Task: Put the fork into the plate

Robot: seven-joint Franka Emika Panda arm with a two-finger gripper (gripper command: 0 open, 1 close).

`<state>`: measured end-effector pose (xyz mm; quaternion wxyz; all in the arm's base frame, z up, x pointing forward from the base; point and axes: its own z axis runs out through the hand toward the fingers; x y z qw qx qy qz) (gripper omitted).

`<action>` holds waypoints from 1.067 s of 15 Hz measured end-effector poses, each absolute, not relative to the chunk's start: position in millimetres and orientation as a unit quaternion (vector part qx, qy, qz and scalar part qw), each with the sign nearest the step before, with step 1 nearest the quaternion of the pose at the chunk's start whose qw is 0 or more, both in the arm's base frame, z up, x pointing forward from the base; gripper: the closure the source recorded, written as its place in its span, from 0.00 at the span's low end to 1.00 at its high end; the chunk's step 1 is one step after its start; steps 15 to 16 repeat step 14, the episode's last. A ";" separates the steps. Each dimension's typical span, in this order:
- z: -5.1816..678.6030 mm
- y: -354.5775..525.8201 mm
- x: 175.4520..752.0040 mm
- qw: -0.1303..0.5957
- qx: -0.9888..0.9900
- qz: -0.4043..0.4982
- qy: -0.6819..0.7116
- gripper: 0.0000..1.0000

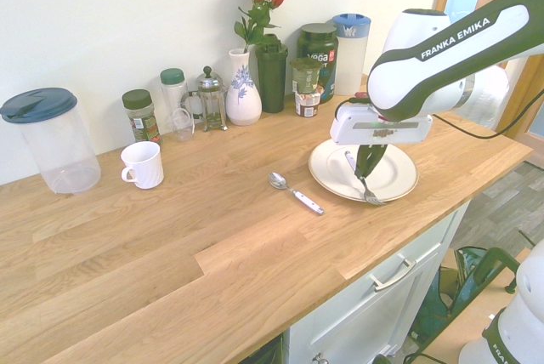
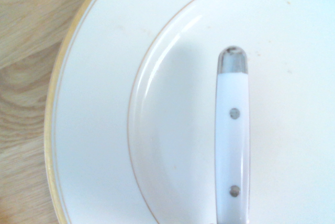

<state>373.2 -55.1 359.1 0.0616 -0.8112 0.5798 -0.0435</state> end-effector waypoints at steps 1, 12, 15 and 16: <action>359.1 -55.3 373.2 0.062 -0.811 -0.043 0.580 0.00; 362.6 -60.8 375.0 0.068 -0.807 -0.047 0.584 0.00; 371.5 -57.9 376.7 0.072 -0.809 -0.057 0.580 0.00; 371.5 -57.9 376.7 0.072 -0.809 -0.057 0.580 0.00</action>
